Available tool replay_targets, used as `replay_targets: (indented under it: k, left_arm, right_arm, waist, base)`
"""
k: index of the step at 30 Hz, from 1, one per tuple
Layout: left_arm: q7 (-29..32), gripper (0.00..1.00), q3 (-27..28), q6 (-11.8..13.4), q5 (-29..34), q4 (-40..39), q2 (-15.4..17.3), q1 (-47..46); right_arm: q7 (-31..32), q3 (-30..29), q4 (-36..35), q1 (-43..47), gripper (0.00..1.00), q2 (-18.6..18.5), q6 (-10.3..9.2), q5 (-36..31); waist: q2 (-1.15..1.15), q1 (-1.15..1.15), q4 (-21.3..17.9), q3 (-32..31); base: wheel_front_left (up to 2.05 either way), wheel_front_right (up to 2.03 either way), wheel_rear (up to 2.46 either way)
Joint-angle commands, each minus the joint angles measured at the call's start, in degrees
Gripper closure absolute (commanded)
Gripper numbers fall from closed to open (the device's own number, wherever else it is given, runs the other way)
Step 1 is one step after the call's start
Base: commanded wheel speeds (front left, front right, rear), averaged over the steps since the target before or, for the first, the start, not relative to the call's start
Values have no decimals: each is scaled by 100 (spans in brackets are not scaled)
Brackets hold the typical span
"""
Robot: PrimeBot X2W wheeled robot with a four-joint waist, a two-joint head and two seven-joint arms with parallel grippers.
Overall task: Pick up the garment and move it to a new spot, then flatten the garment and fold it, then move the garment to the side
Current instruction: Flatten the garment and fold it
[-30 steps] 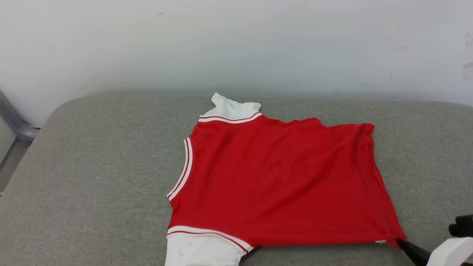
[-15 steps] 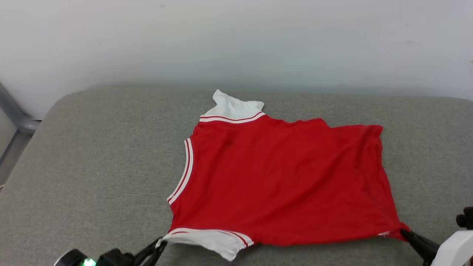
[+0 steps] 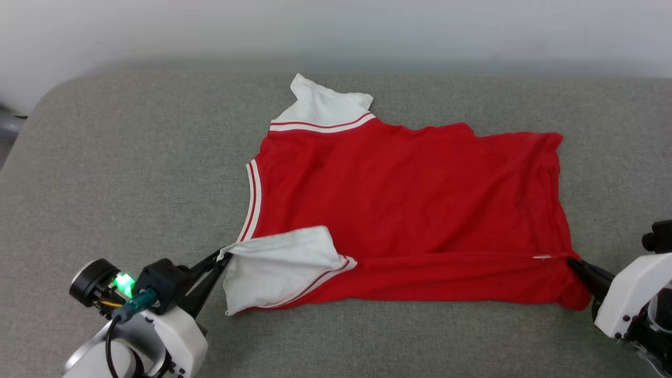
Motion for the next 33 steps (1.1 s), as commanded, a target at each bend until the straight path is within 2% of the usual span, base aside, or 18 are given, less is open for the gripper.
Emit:
replay_targets:
  k: [1,13,18,19,20,21,22,24,28,33]
  left_arm:
    - [16,100,-39,-6,-2,69,1,-132]
    - [-167,100,-763,-43,-177,1318,-35,-1305]
    - [-175,100,-1026,-40,-503,1773,-178,-1562]
    - [-131,72,-1071,-40,-584,1866,-209,-1607]
    - [-145,1,-1106,-40,-618,1950,-229,-1682]
    - [-188,0,-1106,-39,-641,2034,-242,-1755]
    - [-234,0,-1115,-39,-685,2135,-286,-1796]
    - [-334,0,-1128,-37,-710,2293,-381,-1821]
    - [-506,0,-994,145,-863,2460,-544,-1729]
    - [-608,0,-673,553,-1246,2298,-685,-1361]
  right_arm:
    - [7,-15,33,-133,100,31,-5,-59]
    - [49,209,503,-781,100,143,-5,-426]
    - [-20,310,703,-877,100,159,-5,-526]
    - [-28,314,738,-881,100,159,-5,-536]
    - [-57,285,769,-874,85,160,-5,-561]
    - [-90,269,786,-860,9,157,-5,-599]
    - [-52,292,805,-840,0,169,-5,-585]
    - [-155,274,770,-817,0,157,-5,-624]
    - [-355,360,625,-704,0,90,-5,-701]
    - [-512,545,257,-448,0,-107,-5,-997]
  waist:
    - [0,-1,-29,193]
    - [0,-1,-90,646]
    - [0,-1,-59,660]
    - [0,-1,-44,647]
    - [0,-1,-23,622]
    - [0,-1,-7,590]
    - [0,-1,3,555]
    - [0,-1,14,453]
    - [0,-1,27,217]
    - [0,-1,48,-130]
  base:
    - [0,0,0]
    - [0,0,0]
    - [0,0,0]
    - [0,0,0]
    - [0,0,0]
    - [0,0,0]
    - [0,0,0]
    - [0,0,0]
    - [0,0,0]
    - [0,0,0]
